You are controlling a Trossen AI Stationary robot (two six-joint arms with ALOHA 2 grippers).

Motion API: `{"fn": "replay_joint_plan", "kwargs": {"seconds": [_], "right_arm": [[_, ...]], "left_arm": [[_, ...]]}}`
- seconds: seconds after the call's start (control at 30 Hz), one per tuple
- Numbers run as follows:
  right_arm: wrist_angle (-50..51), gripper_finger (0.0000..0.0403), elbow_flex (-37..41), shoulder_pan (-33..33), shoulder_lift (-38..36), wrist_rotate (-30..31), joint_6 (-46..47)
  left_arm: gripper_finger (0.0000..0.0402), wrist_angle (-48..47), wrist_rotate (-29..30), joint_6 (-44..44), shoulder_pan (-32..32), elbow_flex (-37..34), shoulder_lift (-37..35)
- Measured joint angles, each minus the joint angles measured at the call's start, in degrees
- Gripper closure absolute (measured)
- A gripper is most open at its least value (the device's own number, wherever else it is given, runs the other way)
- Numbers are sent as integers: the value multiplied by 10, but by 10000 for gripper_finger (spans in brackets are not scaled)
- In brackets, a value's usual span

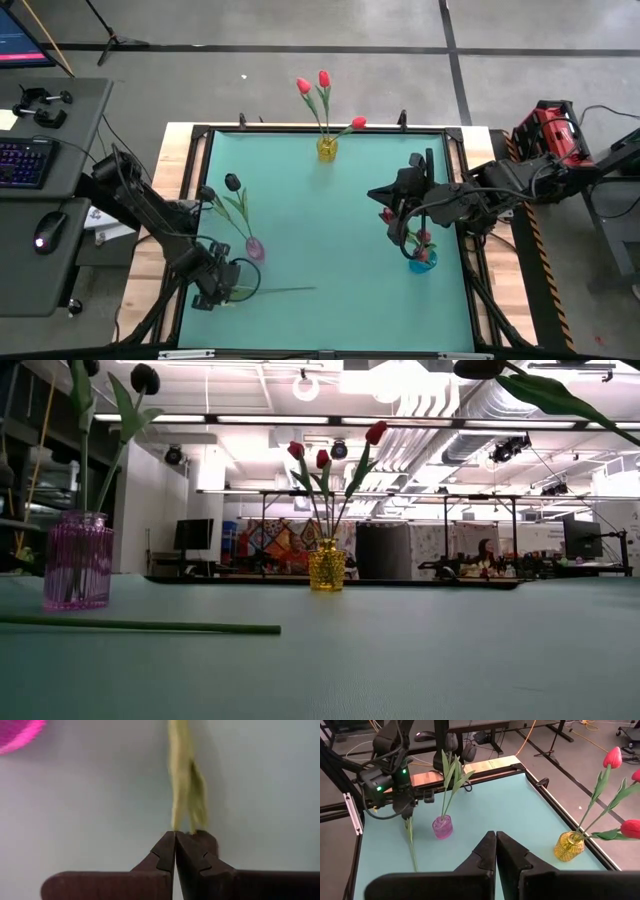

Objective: Sort flowers into vase by color
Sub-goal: Put the black tulip into the violet vase

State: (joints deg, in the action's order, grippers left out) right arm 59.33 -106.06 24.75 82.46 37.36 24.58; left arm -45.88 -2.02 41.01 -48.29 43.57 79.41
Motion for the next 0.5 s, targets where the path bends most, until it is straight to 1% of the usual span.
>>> {"fn": "replay_joint_plan", "kwargs": {"seconds": [0.13, 0.33, 0.5], "right_arm": [[0, 403, 0, 0, 0, 0, 4], [0, 403, 0, 0, 0, 0, 11], [0, 403, 0, 0, 0, 0, 11]], "left_arm": [[401, 41, -24, -19, 6, 0, 13], [401, 101, -24, -22, 19, 0, 43], [401, 173, -19, -28, 37, 0, 76]]}}
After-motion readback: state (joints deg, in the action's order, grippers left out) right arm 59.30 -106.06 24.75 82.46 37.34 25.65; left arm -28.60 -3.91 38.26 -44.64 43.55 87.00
